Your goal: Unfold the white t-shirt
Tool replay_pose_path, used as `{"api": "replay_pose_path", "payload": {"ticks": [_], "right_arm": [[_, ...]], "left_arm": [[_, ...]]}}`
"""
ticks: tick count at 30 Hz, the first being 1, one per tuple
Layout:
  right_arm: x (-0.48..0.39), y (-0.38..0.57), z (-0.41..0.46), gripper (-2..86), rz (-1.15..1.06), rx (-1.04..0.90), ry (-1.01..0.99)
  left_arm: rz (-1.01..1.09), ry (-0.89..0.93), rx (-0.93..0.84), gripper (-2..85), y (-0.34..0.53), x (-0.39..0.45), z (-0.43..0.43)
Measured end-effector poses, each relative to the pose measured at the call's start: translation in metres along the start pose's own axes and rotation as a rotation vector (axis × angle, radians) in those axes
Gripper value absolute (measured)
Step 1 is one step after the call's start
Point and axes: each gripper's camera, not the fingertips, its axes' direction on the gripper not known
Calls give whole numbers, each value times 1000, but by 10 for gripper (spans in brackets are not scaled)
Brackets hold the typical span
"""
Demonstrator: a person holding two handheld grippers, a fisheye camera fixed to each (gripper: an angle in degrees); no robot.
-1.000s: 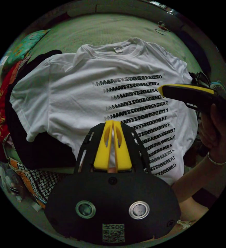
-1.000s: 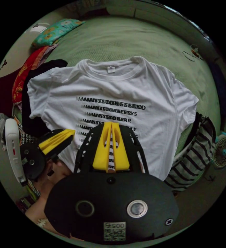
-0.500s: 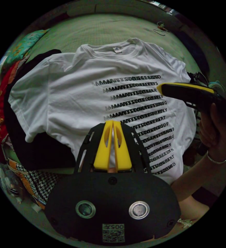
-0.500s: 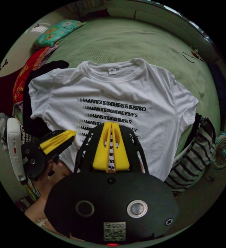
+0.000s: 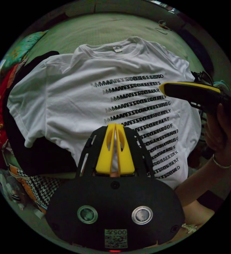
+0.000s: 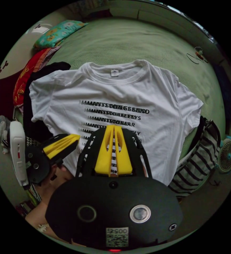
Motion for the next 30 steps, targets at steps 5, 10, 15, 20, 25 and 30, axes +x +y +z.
{"api": "replay_pose_path", "payload": {"ticks": [5, 10, 15, 20, 25, 30], "right_arm": [[-4, 7, -2, -12, -6, -15, 3], [-9, 9, 17, -12, -45, -75, 20], [-25, 13, 22, -12, -97, -125, 41], [-44, 31, 4, -12, -153, -107, 34], [-42, 41, 14, -12, -130, -188, 48], [-44, 65, -5, -13, -150, -164, 61]], "left_arm": [[-2, 9, -56, -7, 5, 8, 13], [25, -35, -15, -6, 26, 21, 13], [79, -158, 62, -5, 54, 42, 7], [38, -162, 80, -5, 77, 47, -2], [4, -18, 108, -4, 106, 32, -15], [37, 21, 83, -3, 129, 28, -28]]}}
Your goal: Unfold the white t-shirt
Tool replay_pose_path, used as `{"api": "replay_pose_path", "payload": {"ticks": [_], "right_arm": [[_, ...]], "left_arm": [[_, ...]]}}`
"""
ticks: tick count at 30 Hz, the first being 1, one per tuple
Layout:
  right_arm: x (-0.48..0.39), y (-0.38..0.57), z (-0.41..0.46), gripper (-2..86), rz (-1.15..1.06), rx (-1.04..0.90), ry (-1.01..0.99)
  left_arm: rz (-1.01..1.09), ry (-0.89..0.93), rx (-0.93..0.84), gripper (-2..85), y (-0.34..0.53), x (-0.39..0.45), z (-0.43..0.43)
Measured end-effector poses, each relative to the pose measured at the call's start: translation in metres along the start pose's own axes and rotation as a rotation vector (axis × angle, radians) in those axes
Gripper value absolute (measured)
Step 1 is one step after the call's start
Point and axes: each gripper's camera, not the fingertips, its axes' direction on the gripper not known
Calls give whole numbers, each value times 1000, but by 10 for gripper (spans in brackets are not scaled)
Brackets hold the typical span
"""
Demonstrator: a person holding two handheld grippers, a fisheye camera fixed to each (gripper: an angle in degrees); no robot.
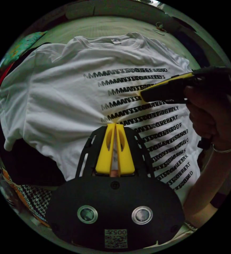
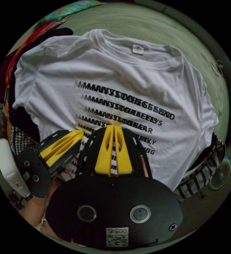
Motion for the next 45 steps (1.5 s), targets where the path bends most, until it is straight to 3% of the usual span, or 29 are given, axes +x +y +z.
{"api": "replay_pose_path", "payload": {"ticks": [9, 13, 16, 18, 20, 26, 35, 45], "right_arm": [[9, 80, -38, -14, 7, 157, -75], [23, 131, -56, -12, 198, 299, -195], [4, 172, -79, -11, 140, 396, -95], [2, 201, -107, -10, 162, 397, -76], [4, 272, -165, -10, 237, 612, -143], [-7, 452, -248, -10, 459, 868, -5], [-45, 572, -270, -1, 405, 881, 41], [-146, 611, -330, 80, 282, 979, -6]], "left_arm": [[-27, -39, 17, -4, 57, 8, -35], [52, -137, 17, -4, 87, 20, -53], [157, -248, 37, -5, 115, 31, -70], [121, -289, 21, -6, 133, 32, -87], [70, -268, 58, -6, 160, 30, -114], [-29, -58, 289, -6, 281, 32, -208], [-75, -112, 408, -6, 433, 23, -252], [-190, -146, 498, -7, 563, -69, -322]]}}
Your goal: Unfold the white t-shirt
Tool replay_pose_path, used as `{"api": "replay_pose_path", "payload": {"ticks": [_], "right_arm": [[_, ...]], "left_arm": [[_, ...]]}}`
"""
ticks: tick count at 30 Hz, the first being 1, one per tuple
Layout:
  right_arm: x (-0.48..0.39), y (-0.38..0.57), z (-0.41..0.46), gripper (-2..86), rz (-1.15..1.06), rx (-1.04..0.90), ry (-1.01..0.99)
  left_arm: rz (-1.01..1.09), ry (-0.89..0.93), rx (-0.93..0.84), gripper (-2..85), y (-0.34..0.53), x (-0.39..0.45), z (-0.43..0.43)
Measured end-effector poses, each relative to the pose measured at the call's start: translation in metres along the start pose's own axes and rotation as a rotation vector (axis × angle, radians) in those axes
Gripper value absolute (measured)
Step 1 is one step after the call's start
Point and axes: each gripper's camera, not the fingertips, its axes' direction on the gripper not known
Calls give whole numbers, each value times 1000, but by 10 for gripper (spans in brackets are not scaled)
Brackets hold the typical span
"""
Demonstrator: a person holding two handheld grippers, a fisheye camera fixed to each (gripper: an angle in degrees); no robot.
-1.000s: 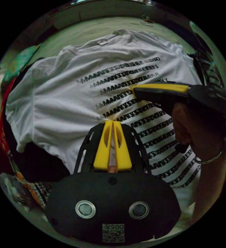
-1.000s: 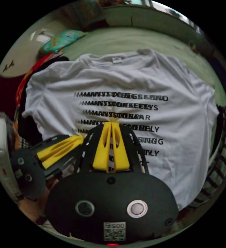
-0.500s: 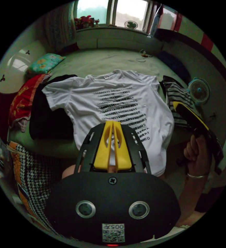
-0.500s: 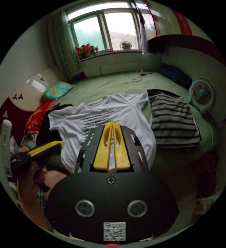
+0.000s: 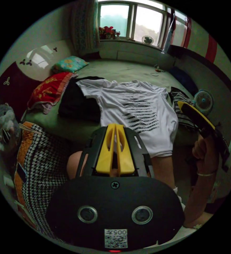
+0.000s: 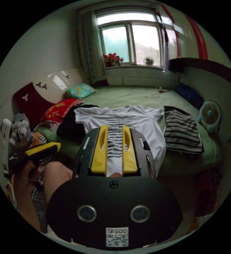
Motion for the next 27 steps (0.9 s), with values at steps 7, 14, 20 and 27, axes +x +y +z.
{"api": "replay_pose_path", "payload": {"ticks": [7, 14, 20, 27], "right_arm": [[-43, -18, 8, 85, -62, 0, 44], [-107, -43, 134, 106, -96, -176, 32], [-210, -134, 233, 111, -238, -151, -245], [-359, -210, 379, 124, -490, -224, -362]], "left_arm": [[-109, 0, 10, -3, -2, -98, 5], [-142, 119, 13, 64, -34, -193, 64], [-124, 156, -1, 113, -74, -260, 112], [-158, 171, 19, 109, -81, -306, 147]]}}
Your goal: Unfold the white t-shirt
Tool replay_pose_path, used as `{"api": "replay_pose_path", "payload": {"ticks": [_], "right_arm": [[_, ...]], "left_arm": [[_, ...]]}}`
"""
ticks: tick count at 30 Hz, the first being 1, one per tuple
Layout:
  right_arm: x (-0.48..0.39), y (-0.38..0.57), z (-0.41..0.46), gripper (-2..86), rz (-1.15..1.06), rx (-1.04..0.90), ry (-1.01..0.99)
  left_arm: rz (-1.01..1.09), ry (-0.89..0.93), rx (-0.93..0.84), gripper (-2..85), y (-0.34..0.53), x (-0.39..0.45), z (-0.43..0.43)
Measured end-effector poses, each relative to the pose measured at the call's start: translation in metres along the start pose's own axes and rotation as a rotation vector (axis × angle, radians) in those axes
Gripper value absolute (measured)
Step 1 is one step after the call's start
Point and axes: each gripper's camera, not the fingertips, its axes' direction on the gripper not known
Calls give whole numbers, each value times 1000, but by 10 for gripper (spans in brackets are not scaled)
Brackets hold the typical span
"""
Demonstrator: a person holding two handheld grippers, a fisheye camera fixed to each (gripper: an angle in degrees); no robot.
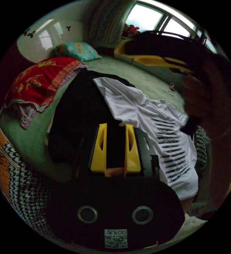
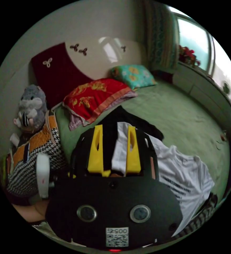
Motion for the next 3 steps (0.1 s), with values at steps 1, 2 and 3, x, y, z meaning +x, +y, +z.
{"api": "replay_pose_path", "payload": {"ticks": [1, 2, 3], "right_arm": [[0, -17, 31, 123, 4, -47, -32], [5, -30, 60, 123, 28, -89, -85], [8, -36, 74, 123, 43, -108, -112]], "left_arm": [[-17, -27, 23, 108, 0, -7, 1], [-23, -45, 32, 107, 1, -12, 3], [-48, -83, 23, 106, 0, -22, 8]]}}
